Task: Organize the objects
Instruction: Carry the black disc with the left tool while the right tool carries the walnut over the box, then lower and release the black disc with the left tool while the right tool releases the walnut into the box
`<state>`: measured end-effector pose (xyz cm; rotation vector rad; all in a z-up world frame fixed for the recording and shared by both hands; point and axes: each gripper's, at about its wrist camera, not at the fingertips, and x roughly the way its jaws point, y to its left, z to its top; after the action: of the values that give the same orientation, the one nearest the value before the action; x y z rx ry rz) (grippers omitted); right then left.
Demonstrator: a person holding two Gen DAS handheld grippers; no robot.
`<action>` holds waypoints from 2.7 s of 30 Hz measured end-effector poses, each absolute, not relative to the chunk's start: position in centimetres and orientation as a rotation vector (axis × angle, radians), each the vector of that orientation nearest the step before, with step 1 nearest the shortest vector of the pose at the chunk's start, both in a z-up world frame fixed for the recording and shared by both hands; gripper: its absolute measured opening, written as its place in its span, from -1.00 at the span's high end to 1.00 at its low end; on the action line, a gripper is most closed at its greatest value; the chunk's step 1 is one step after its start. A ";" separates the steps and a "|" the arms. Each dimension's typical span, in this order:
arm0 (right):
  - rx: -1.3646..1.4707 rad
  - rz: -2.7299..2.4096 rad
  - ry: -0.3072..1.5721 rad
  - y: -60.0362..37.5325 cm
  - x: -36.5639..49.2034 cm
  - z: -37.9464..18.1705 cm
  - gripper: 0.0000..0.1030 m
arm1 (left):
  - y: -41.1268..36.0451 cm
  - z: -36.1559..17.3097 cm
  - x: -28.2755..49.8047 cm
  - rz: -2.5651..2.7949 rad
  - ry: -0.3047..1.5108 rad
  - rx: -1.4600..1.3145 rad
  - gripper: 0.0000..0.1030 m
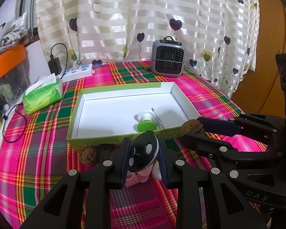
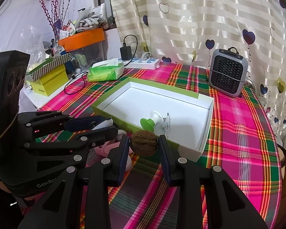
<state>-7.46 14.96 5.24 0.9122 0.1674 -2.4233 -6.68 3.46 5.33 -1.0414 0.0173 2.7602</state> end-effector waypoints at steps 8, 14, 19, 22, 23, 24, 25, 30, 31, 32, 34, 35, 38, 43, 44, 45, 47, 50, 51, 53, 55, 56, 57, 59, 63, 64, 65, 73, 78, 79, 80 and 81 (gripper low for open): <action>0.910 -2.427 0.180 14.8 -8.2 5.3 0.37 | 3.4 5.4 -7.6 2.766 0.030 -1.051 0.50; 0.912 -2.434 0.186 14.6 -9.5 5.2 0.37 | 3.3 5.4 -8.8 2.773 0.041 -1.060 0.50; 0.925 -2.431 0.190 14.3 -10.4 4.9 0.37 | 3.1 5.1 -9.8 2.775 0.047 -1.077 0.50; 0.931 -2.432 0.196 14.2 -10.9 4.8 0.37 | 3.1 5.0 -10.3 2.776 0.052 -1.084 0.50; 0.931 -2.433 0.198 14.2 -11.1 4.8 0.37 | 3.1 5.0 -10.5 2.777 0.054 -1.084 0.50; 0.931 -2.434 0.200 14.1 -11.3 4.9 0.37 | 3.1 5.0 -10.7 2.778 0.056 -1.082 0.50; 0.932 -2.435 0.202 14.1 -11.5 4.8 0.37 | 3.1 5.0 -11.0 2.780 0.057 -1.081 0.50; 0.939 -2.447 0.213 14.1 -12.6 4.7 0.37 | 3.2 4.8 -12.3 2.783 0.074 -1.087 0.50; 0.943 -2.447 0.213 14.1 -12.8 4.6 0.37 | 3.2 4.8 -12.5 2.784 0.077 -1.089 0.50; 0.949 -2.449 0.212 14.1 -13.1 4.4 0.37 | 3.2 4.7 -12.7 2.786 0.083 -1.091 0.50; 0.954 -2.455 0.218 14.1 -13.4 4.3 0.37 | 3.3 4.5 -13.2 2.788 0.092 -1.098 0.50; 0.956 -2.457 0.219 14.1 -13.6 4.2 0.37 | 3.3 4.4 -13.4 2.789 0.096 -1.102 0.50; 0.967 -2.459 0.214 14.2 -14.3 3.9 0.37 | 3.4 4.2 -14.2 2.788 0.108 -1.109 0.50; 0.983 -2.465 0.205 14.3 -15.2 3.2 0.37 | 3.4 3.5 -15.2 2.778 0.108 -1.127 0.50; 0.987 -2.465 0.203 14.3 -15.3 3.1 0.37 | 3.4 3.4 -15.3 2.777 0.110 -1.129 0.50; 0.989 -2.465 0.203 14.3 -15.3 3.0 0.37 | 3.5 3.3 -15.4 2.776 0.113 -1.131 0.50; 0.997 -2.464 0.199 14.3 -15.5 2.7 0.37 | 3.5 3.1 -15.7 2.773 0.114 -1.138 0.50; 1.004 -2.462 0.196 14.4 -15.7 2.4 0.37 | 3.5 2.8 -15.9 2.768 0.115 -1.138 0.50; 1.006 -2.461 0.195 14.4 -15.8 2.4 0.37 | 3.5 2.8 -15.9 2.768 0.117 -1.139 0.50; 1.010 -2.459 0.194 14.5 -15.8 2.2 0.37 | 3.5 2.7 -16.0 2.766 0.119 -1.139 0.50; 1.014 -2.459 0.195 14.5 -15.8 2.1 0.37 | 3.5 2.6 -16.0 2.765 0.117 -1.145 0.50; 1.015 -2.459 0.195 14.5 -15.9 2.1 0.37 | 3.5 2.5 -16.0 2.763 0.116 -1.147 0.50; 1.017 -2.458 0.193 14.6 -15.9 2.0 0.37 | 3.5 2.5 -16.1 2.763 0.116 -1.150 0.50; 1.021 -2.455 0.194 14.5 -16.0 1.9 0.37 | 3.5 2.3 -16.2 2.761 0.113 -1.157 0.50; 1.037 -2.447 0.195 14.5 -16.2 1.6 0.37 | 3.5 1.9 -16.4 2.753 0.108 -1.174 0.50; 1.041 -2.447 0.195 14.5 -16.2 1.5 0.37 | 3.4 1.8 -16.4 2.752 0.105 -1.178 0.50; 1.044 -2.447 0.195 14.5 -16.3 1.4 0.37 | 3.4 1.7 -16.5 2.748 0.101 -1.186 0.50; 1.074 -2.438 0.178 14.9 -16.5 1.0 0.36 | 3.2 1.3 -16.9 2.736 0.088 -1.210 0.49; 1.095 -2.429 0.162 15.1 -16.6 0.7 0.36 | 3.1 1.3 -16.9 2.732 0.072 -1.213 0.49; 1.098 -2.430 0.158 15.1 -16.6 0.7 0.36 | 3.1 1.3 -16.9 2.731 0.066 -1.215 0.49; 1.099 -2.430 0.157 15.1 -16.6 0.7 0.36 | 3.1 1.2 -16.9 2.730 0.060 -1.217 0.48; 1.099 -2.431 0.158 15.1 -16.6 0.7 0.36 | 3.1 1.2 -16.9 2.728 0.054 -1.221 0.47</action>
<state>-16.56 15.10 0.72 1.0991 0.1581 -2.4308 -16.94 3.06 1.23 -1.2208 0.0538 2.7280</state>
